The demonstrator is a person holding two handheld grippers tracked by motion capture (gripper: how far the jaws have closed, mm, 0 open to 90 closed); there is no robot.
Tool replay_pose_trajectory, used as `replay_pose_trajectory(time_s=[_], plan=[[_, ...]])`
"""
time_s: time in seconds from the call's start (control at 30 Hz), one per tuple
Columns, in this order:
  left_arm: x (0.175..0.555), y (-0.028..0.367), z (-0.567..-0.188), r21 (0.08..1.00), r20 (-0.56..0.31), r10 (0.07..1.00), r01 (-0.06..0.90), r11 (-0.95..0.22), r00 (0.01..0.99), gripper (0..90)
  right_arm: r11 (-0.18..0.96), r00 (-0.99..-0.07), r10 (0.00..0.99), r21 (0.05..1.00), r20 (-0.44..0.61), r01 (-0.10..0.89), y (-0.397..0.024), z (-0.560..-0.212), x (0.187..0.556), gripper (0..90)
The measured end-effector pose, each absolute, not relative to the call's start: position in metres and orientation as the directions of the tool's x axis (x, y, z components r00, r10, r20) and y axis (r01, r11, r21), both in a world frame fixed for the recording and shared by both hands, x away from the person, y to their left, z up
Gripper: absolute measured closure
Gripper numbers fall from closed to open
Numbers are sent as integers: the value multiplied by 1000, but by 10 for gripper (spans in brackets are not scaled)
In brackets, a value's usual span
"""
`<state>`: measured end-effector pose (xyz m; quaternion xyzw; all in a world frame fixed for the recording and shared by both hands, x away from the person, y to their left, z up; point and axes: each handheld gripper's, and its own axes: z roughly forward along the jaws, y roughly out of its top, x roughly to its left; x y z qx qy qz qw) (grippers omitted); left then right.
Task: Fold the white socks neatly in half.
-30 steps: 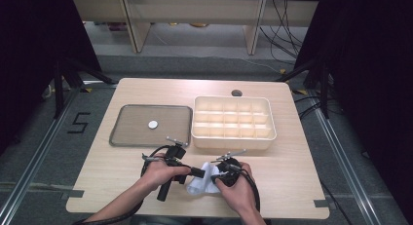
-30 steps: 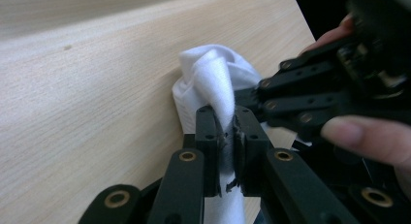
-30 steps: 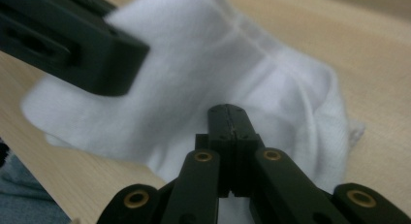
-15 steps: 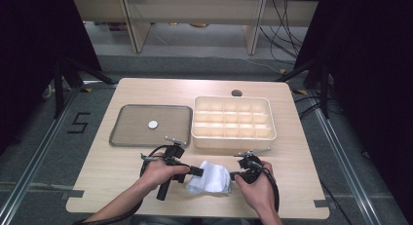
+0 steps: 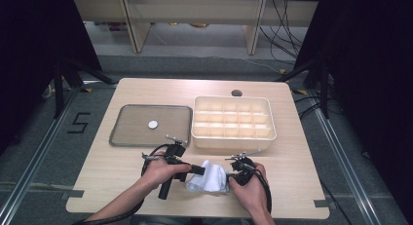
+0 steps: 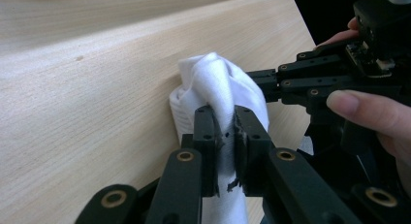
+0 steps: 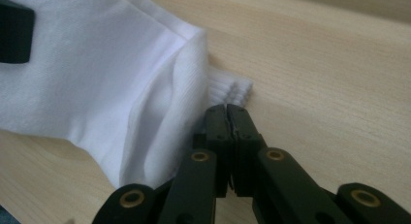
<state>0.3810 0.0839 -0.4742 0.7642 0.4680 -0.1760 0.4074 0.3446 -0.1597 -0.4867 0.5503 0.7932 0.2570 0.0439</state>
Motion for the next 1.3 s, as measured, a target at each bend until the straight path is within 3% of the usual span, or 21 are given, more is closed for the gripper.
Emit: replay_pose_trajectory(time_s=[0.2, 1.3], plan=[[378, 81, -475, 485, -637, 575, 846, -220, 514, 817, 302, -430, 879, 456, 208, 837, -157, -489, 345, 896], [379, 76, -472, 498, -611, 577, 830, -251, 542, 817, 306, -442, 870, 464, 219, 831, -138, -493, 347, 900]])
